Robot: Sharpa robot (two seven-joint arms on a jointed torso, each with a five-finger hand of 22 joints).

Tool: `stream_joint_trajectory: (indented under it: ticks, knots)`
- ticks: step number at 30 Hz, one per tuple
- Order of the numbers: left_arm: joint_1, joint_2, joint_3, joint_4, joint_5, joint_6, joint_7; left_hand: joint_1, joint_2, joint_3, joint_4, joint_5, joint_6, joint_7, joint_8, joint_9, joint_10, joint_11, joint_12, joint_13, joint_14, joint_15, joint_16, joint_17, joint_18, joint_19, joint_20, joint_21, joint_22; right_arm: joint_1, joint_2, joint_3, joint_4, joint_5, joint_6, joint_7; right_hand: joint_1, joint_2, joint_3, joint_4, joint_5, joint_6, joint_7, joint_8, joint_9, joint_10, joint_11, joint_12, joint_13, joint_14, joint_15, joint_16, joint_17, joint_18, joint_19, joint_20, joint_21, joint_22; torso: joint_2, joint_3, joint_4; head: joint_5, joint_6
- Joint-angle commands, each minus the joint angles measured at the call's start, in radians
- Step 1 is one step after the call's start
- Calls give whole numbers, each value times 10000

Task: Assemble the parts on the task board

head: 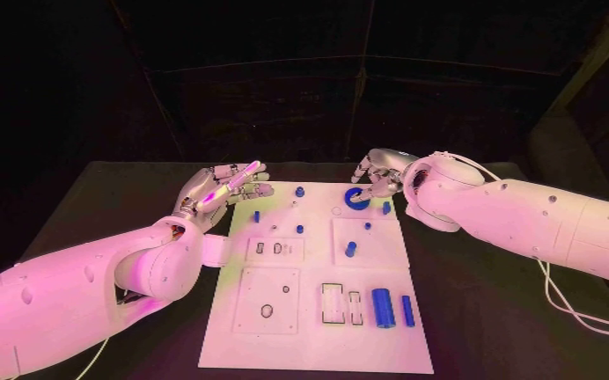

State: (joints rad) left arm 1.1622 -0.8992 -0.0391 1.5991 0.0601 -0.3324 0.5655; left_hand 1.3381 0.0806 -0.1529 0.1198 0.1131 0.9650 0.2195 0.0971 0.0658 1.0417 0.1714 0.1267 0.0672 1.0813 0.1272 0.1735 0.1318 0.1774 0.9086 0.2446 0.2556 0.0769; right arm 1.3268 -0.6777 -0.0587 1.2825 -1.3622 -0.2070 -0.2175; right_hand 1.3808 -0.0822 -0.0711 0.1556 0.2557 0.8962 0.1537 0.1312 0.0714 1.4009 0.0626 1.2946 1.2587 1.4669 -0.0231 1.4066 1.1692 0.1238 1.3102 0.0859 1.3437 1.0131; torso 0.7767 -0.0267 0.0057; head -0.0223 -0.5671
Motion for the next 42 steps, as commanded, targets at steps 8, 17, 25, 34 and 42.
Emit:
stream_joint_trajectory:
  ticks: [8, 17, 25, 34, 42]
  knots:
    - [16, 18, 8, -16, -9, 273, 18, 12, 108, -55, -38, -23, 35, 46, -21, 1, 38, 2, -58, -3, 49, 23, -67, 16, 73, 84, -16, -71, -20, 12, -32, 5, -1, -675, 787, -247, 191, 96, -93, -118, 193, -103, 7, 146, 0, 91, 20, 319, 343, 376, 87, 54, -27, -204, 28, 61, 77, 61, -15, 3, 0, -80, -51]
    - [16, 20, 8, -18, -9, 329, 54, 48, 119, -51, -71, -18, 13, 60, -47, -6, 19, 13, -90, -10, 46, 30, -95, 17, 70, 86, -14, -87, -30, 3, -6, 4, -39, -880, 1050, -354, 311, 200, -79, -190, 278, -81, 3, 205, 5, 73, 16, 372, 405, 355, 85, 23, -112, -205, 21, 63, 87, 77, -13, 14, -3, -70, -35]
    - [15, 29, 8, -10, -10, 374, 97, 90, 136, -40, -106, -9, 5, 66, -64, -7, 11, 19, -113, -13, 48, 34, -116, 19, 69, 89, -12, -100, -38, -7, 90, 4, -211, -949, 962, -415, 359, 298, -62, -215, 306, -123, 15, 210, -5, 11, 25, 325, 359, 345, 89, 6, -156, -203, 8, 65, 85, 66, -8, 9, -2, -109, -3]
    - [15, 42, 8, -16, -10, 412, 119, 118, 151, -30, -130, -3, 5, 67, -73, -7, 11, 21, -125, -13, 51, 36, -130, 21, 68, 92, -11, -109, -43, -17, 207, 3, -293, -957, 950, -423, 351, 334, -61, -208, 313, -134, 19, 213, -7, -10, 28, 307, 342, 338, 92, -7, -189, -202, 3, 67, 83, 60, -5, 7, 1, -120, -56]
    - [15, 52, 8, -13, -10, 437, 117, 134, 160, -24, -143, 0, 6, 68, -77, -7, 12, 21, -132, -13, 52, 36, -137, 22, 68, 93, -11, -113, -45, -34, 270, 2, -341, -971, 956, -468, 351, 421, -52, -201, 319, -96, 14, 254, 3, 7, 27, 351, 394, 340, 94, -1, -172, -203, 4, 70, 88, 69, -17, 12, -8, -123, -65]
